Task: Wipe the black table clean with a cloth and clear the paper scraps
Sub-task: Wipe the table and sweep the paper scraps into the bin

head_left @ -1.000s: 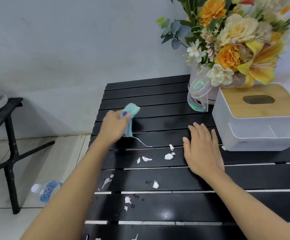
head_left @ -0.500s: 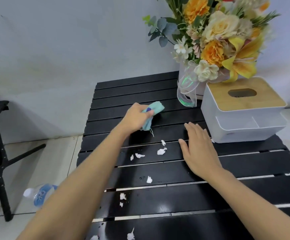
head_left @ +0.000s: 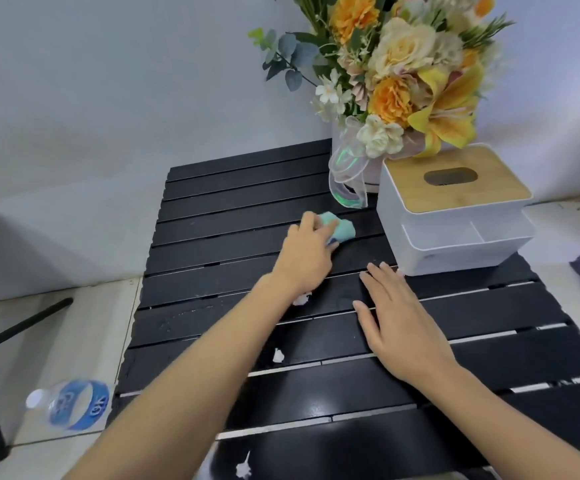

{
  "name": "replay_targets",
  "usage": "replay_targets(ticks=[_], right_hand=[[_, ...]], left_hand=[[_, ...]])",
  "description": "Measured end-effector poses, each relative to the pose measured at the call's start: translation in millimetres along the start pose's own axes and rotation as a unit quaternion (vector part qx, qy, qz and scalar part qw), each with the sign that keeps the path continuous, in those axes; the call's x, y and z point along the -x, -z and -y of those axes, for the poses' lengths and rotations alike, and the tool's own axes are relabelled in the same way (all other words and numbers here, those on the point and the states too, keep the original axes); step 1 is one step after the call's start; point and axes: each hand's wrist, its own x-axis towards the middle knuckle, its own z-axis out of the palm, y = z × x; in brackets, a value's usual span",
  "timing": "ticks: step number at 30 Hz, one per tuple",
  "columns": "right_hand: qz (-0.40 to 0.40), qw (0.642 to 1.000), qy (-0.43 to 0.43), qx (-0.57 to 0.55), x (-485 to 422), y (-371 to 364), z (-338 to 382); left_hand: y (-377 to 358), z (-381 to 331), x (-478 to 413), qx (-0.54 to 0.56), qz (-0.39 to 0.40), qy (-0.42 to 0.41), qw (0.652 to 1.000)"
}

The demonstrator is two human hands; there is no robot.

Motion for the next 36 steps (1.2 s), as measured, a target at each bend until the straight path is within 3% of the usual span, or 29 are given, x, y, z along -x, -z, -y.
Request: replay_targets(ticks=[2,3,6,9,11,13,15,17,18,20,22,24,26,28,31,33,36], right_hand=[[-0.024,0.999,0.013,-0.028,4,1,0],[-0.04,0.998,0.023,-0.036,6,1,-1],[-0.071,0.996,0.043,-0.03,7,1,0],[-0.073,0.996,0.042,-0.035,5,-2,0],[-0.079,0.995,0.045,-0.039,4,-1,-2],[-0.069,0.995,0.055,-0.043,5,0,-1],[-0.049,0.996,0.056,-0.05,7,5,1],[-0.008,0.997,0.048,-0.051,7,10,-4],[0.015,0.997,0.047,-0.051,10,15,-6],[0.045,0.997,0.037,-0.044,22,21,-15],[0.048,0.998,0.031,-0.02,33,22,-21],[0.041,0.999,0.031,0.008,37,19,-22],[0.037,0.999,0.028,0.026,36,16,-20],[0.034,0.999,0.022,0.034,36,15,-18],[0.033,0.999,0.027,0.029,36,14,-20],[0.03,0.999,0.031,0.003,35,16,-20],[0.021,0.998,0.014,-0.055,42,27,-30]], left_hand=[[24,15,-11,0.099,0.072,-0.008,0.992],[36,29,-18,0.114,0.069,0.02,0.991],[51,72,-34,0.078,-0.037,0.168,0.982],[26,63,-26,-0.031,-0.056,0.245,0.967],[10,37,-13,-0.08,-0.073,0.196,0.975],[-1,14,7,-0.061,-0.06,0.11,0.99],[10,3,27,0.043,0.02,0.038,0.998],[39,9,39,0.152,0.106,0.016,0.983],[54,18,48,0.172,0.092,0.023,0.981],[76,51,68,0.171,-0.01,0.096,0.98],[79,86,97,0.119,-0.105,0.237,0.959],[66,94,122,0.032,-0.123,0.373,0.919],[45,73,128,-0.028,-0.129,0.425,0.896],[25,32,115,-0.059,-0.149,0.412,0.897],[-10,-49,89,-0.027,-0.121,0.293,0.948],[-21,-92,80,0.06,-0.06,0.184,0.979],[3,-87,65,0.287,0.007,0.149,0.946]])
